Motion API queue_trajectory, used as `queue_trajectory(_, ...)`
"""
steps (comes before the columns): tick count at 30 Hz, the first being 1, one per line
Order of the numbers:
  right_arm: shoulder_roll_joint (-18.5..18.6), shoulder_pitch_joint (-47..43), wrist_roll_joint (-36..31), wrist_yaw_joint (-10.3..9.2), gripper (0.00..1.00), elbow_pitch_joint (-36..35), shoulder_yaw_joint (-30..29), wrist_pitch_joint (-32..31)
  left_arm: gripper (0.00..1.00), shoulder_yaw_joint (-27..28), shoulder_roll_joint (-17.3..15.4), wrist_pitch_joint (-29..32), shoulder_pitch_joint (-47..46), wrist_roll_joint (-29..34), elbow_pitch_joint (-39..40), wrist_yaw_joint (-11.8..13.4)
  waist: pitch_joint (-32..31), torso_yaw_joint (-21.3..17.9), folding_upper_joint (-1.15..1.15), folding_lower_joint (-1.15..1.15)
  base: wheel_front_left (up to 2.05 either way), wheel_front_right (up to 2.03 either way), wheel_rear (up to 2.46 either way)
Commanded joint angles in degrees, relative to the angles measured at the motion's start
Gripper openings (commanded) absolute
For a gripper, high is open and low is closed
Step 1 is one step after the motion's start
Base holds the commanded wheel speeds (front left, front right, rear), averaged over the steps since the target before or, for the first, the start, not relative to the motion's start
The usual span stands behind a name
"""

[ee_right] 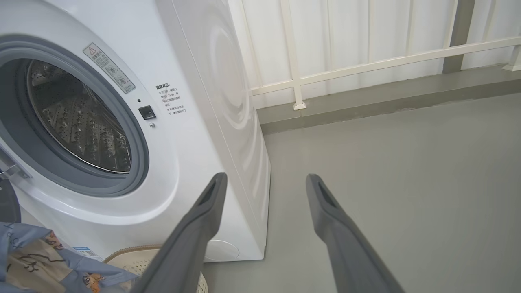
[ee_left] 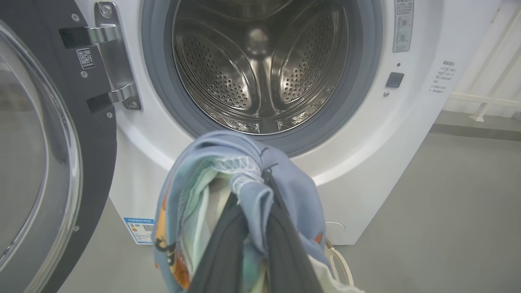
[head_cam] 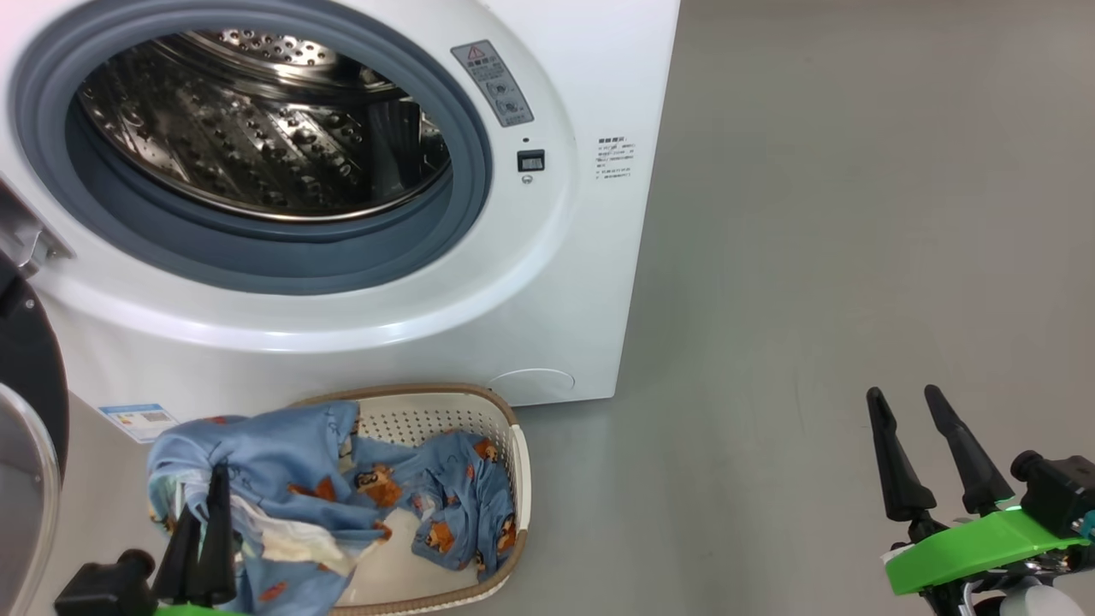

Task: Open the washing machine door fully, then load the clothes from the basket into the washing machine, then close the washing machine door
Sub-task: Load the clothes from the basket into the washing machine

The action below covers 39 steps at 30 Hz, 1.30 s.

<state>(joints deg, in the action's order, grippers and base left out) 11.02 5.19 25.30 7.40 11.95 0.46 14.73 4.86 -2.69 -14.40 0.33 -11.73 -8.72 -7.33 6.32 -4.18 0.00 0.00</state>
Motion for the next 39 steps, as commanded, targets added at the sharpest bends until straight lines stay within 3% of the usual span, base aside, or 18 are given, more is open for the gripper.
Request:
queue_trajectory(1, 0.9, -0.2, 0.2, 0.09, 1.00, -1.7, 0.6, 0.3, 0.00, 2.3, -0.5, -0.6, -0.1, 0.5, 2.8, -0.1, 0.2, 0.1, 0.00, 0.00, 0.00, 0.00, 0.00)
queue_trajectory(15, -0.1, 0.3, 0.0, 0.09, 1.00, -1.8, 0.6, 0.3, 0.00, 2.6, -0.2, -0.6, -3.6, -0.2, 1.3, -0.1, 2.9, -1.0, 0.00, 0.00, 0.00, 0.00, 0.00)
queue_trajectory(28, -2.8, 4.4, -0.2, 0.09, 1.00, -2.4, 0.8, 0.3, 0.00, 6.2, -5.2, -0.6, -24.7, 1.9, 1.7, -0.2, 10.4, -4.0, 0.00, 0.00, 0.00, 0.00, 0.00)
queue_trajectory(39, -5.9, 8.7, 0.1, 0.09, 1.00, -3.1, 2.9, 0.3, 0.00, 3.1, -11.3, -0.6, -42.1, 3.5, -15.9, -0.2, 17.9, -9.4, 0.00, 0.00, 0.00, 0.00, 0.00)
